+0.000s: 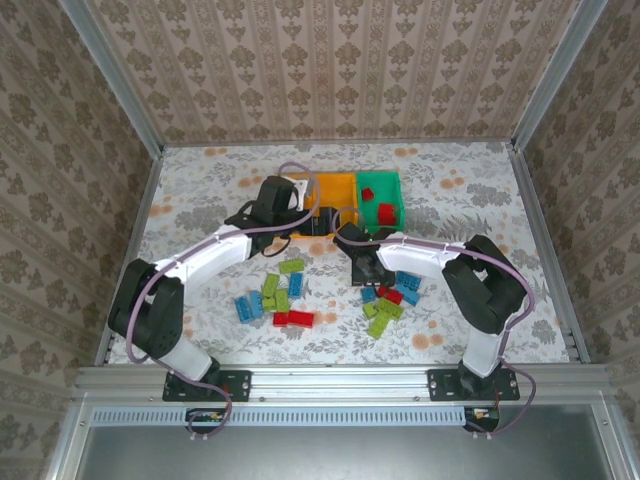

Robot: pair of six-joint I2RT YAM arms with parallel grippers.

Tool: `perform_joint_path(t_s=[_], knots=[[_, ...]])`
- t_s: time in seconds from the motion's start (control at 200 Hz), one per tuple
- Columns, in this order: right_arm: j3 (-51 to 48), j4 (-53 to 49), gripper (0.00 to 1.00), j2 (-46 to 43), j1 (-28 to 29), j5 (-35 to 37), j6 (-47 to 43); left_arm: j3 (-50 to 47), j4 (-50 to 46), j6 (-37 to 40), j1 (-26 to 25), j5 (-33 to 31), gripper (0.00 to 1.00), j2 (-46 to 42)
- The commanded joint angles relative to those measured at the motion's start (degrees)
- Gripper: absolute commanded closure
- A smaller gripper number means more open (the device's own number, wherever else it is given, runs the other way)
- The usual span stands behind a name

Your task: Sort the legos into containers by color

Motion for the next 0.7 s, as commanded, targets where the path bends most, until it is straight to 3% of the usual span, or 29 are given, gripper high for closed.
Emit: perform_joint_path(t_s=[0.0, 0.31, 0.695], knots=[[1.22, 0.12, 0.50, -1.97, -0.77, 2.46, -1.05, -2.00, -2.33, 1.95, 0.66, -1.78, 0.00, -2.96], [5.95, 3.67, 0.48, -8.04, -10.84, 0.51, -9.24, -7.92, -7.11, 6.04, 0.34, -5.73, 0.00, -9.34], [22.55, 1.93, 0.47, 5.12, -17.49, 2.17, -14.45, -13.77, -14.20, 8.01, -5.15, -11.97, 0.00, -14.48]])
